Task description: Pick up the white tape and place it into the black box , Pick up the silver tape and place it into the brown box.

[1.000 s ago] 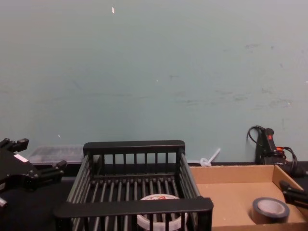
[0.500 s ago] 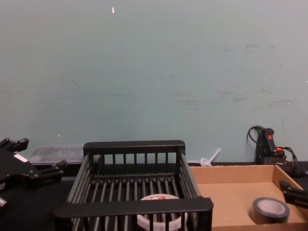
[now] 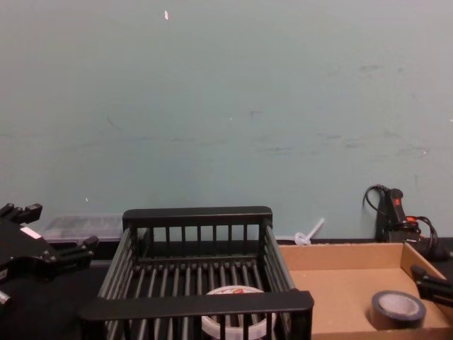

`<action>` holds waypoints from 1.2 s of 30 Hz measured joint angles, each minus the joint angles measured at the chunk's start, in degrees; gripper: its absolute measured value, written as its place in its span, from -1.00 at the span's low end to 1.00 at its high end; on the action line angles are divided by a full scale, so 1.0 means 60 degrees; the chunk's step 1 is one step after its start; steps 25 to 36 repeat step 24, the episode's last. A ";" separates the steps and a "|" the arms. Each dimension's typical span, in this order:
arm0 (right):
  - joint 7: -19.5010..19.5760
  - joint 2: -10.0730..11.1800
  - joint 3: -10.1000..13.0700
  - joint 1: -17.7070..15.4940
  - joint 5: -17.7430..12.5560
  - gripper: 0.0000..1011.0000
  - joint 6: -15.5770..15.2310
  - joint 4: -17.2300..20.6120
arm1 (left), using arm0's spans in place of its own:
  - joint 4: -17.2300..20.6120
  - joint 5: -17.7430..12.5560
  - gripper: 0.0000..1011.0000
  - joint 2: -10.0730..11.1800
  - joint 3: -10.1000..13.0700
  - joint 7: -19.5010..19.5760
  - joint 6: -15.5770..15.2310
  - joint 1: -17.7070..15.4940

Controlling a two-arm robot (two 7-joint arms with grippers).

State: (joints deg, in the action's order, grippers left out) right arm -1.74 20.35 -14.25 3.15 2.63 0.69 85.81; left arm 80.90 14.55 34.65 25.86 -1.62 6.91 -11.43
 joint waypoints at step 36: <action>0.0000 0.0000 0.0001 0.0000 -0.0003 0.98 0.0001 0.0000 | 0.0000 0.0000 0.98 0.0000 0.0000 0.0000 -0.0001 0.0000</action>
